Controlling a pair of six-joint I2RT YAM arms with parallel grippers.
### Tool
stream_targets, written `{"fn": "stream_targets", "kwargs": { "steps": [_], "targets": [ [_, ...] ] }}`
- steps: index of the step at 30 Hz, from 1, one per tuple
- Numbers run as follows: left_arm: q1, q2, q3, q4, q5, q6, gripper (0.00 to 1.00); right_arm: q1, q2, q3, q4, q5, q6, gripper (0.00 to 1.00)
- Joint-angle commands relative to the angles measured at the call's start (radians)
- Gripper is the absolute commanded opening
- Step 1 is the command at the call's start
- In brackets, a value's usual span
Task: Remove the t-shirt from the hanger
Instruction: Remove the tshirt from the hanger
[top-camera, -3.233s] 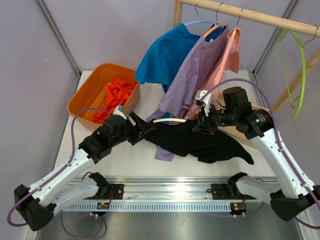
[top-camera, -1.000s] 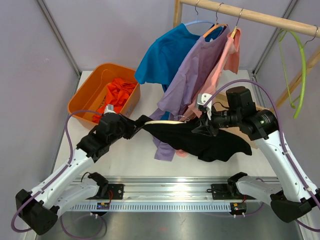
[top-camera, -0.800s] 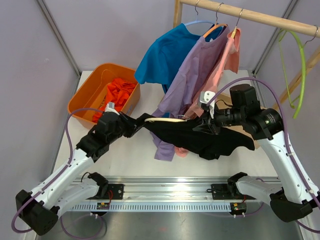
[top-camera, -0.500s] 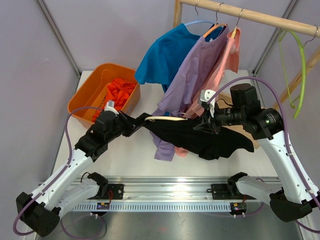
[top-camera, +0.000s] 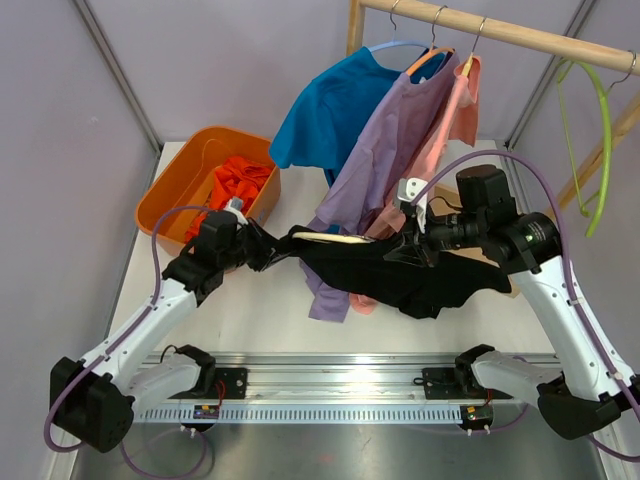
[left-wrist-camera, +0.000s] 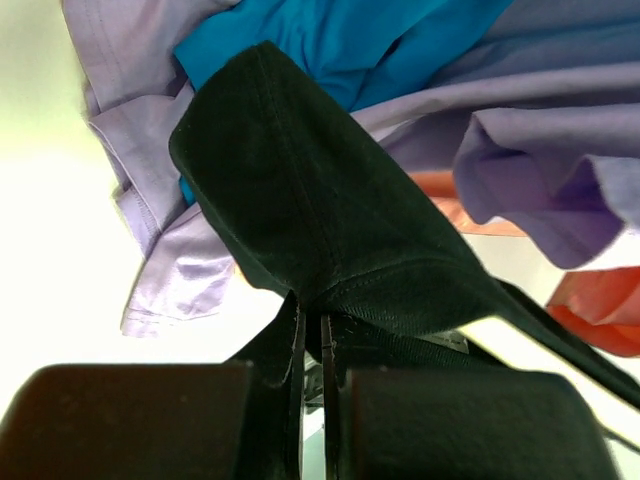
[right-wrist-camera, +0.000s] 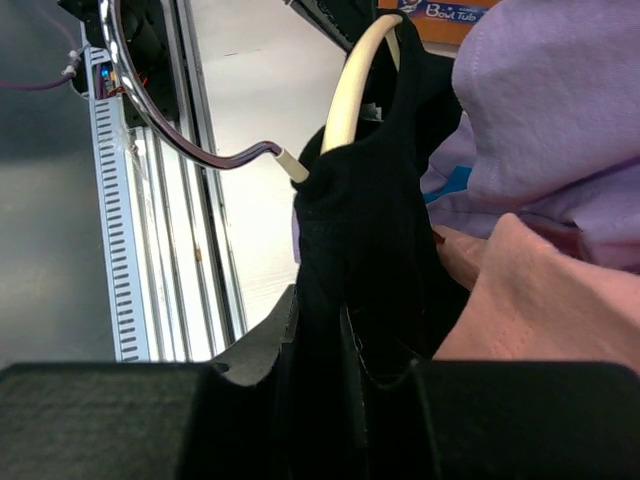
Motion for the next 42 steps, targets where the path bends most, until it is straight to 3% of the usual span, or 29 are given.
{"fn": "stream_targets", "kwargs": {
  "steps": [1,6,10,15,25,29,34,38,42],
  "targets": [
    [0.095,0.066,-0.041,-0.248,-0.273,0.198,0.0,-0.032,-0.066,0.104,0.076,-0.014,0.057,0.0],
    [0.106,0.071,-0.043,-0.266,-0.273,0.228,0.0,-0.034,-0.053,0.147,0.048,-0.082,0.034,0.0],
    [0.166,0.072,-0.049,-0.258,-0.246,0.22,0.0,-0.032,-0.047,0.161,-0.062,-0.249,-0.109,0.0],
    [0.236,0.098,-0.029,-0.257,-0.194,0.235,0.0,-0.032,-0.06,0.162,-0.15,-0.303,-0.179,0.0],
    [0.309,0.144,-0.037,-0.216,-0.099,0.326,0.0,-0.034,-0.053,0.193,-0.09,-0.3,-0.09,0.0],
    [0.307,0.12,-0.054,-0.122,0.103,0.341,0.0,-0.032,-0.037,0.095,-0.015,-0.266,-0.026,0.0],
    [0.301,0.088,-0.043,-0.015,0.312,0.39,0.01,-0.032,-0.009,-0.024,0.028,-0.338,0.028,0.0],
    [0.298,0.0,-0.032,0.007,0.44,0.476,0.27,-0.031,-0.003,-0.011,0.077,-0.281,0.071,0.0],
    [0.296,-0.116,-0.003,-0.03,0.501,0.623,0.62,-0.032,0.006,0.007,0.077,-0.215,0.091,0.0]
  ]
}}
